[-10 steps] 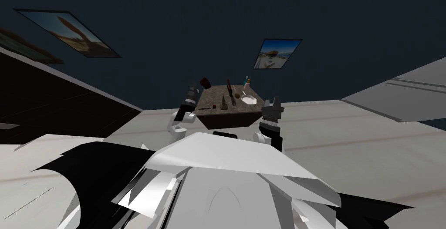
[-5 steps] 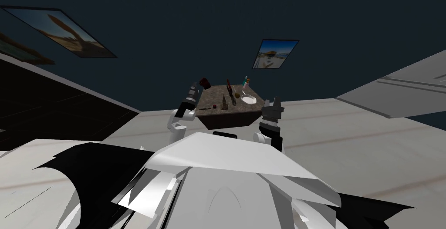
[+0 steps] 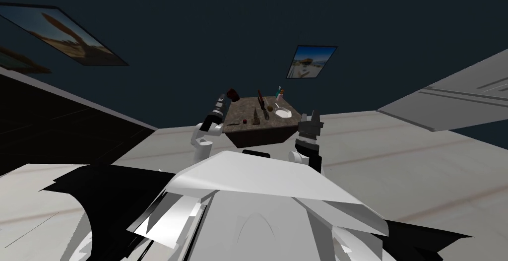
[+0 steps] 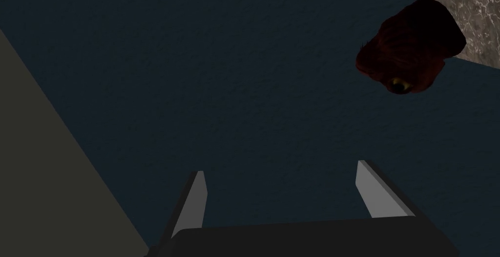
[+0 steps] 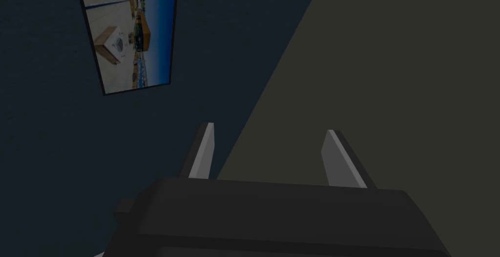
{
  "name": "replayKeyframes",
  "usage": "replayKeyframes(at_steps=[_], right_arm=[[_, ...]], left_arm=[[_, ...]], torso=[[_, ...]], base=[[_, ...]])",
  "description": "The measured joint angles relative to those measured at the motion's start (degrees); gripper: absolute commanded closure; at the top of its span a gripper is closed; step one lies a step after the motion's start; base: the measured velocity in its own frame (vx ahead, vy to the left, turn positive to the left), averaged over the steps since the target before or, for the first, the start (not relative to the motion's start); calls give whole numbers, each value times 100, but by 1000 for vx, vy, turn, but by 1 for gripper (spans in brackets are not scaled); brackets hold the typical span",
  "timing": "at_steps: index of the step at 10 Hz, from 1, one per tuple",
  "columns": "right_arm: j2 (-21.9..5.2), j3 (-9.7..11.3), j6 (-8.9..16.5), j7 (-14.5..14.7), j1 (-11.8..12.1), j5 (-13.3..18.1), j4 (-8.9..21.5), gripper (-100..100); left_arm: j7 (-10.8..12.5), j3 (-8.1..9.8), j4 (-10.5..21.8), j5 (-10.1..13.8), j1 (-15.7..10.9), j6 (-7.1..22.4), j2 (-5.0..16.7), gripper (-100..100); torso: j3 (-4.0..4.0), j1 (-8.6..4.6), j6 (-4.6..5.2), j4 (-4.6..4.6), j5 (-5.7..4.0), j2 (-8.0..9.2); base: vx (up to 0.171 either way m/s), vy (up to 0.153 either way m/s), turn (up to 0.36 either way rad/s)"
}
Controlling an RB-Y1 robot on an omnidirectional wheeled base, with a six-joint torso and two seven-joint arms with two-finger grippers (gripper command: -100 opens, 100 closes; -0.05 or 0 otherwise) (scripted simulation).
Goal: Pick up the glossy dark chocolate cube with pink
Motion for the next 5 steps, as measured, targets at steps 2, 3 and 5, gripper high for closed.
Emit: replayKeyframes(at_steps=[2,3,5], right_arm=[[0,0,0,0,0,0,0,0],[0,0,0,0,1,0,0,0],[0,0,0,0,0,0,0,0]], left_arm=[[-16,68,76,14,-168,347,73,-100],[-23,88,88,16,-196,516,88,-100],[-44,105,160,-10,-316,822,87,-100]], torso=[[0,6,0,0,1,1],[0,7,-3,0,2,-1],[0,1,-1,0,0,-1]], base=[[-10,40,-71],[-3,20,11],[-11,26,-70]])
